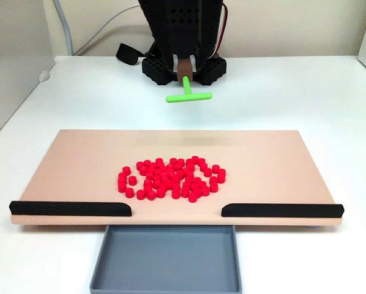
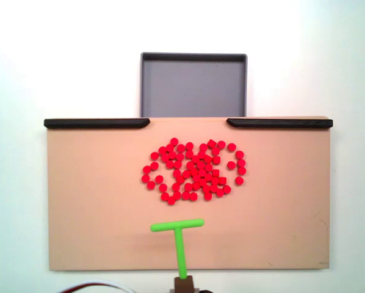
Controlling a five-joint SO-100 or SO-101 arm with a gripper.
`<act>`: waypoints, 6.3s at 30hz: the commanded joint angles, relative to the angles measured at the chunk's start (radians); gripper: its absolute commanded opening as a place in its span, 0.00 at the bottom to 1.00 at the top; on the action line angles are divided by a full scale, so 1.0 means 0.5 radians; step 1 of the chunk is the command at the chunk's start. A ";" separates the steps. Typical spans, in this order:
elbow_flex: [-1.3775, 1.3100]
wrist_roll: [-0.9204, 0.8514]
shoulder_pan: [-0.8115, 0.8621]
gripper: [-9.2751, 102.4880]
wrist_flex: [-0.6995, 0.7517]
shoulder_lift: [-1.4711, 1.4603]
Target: Push granules from right to the grey container
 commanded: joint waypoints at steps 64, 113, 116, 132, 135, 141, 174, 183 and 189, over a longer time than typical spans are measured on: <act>-0.862 -3.590 0.884 0.08 -0.288 -1.071; -1.236 -3.924 0.749 0.08 -0.310 -1.448; -1.243 -3.927 0.742 0.08 -0.310 -1.457; -1.239 -3.906 0.718 0.08 -0.291 -1.463; -1.239 -3.906 0.712 0.08 -0.288 -1.460; -1.239 -3.902 0.703 0.08 -0.288 -1.460; -1.206 -3.792 0.644 0.08 -0.285 -1.436; -1.206 -3.774 0.623 0.08 -0.285 -1.436; -1.206 -3.764 0.614 0.08 -0.285 -1.436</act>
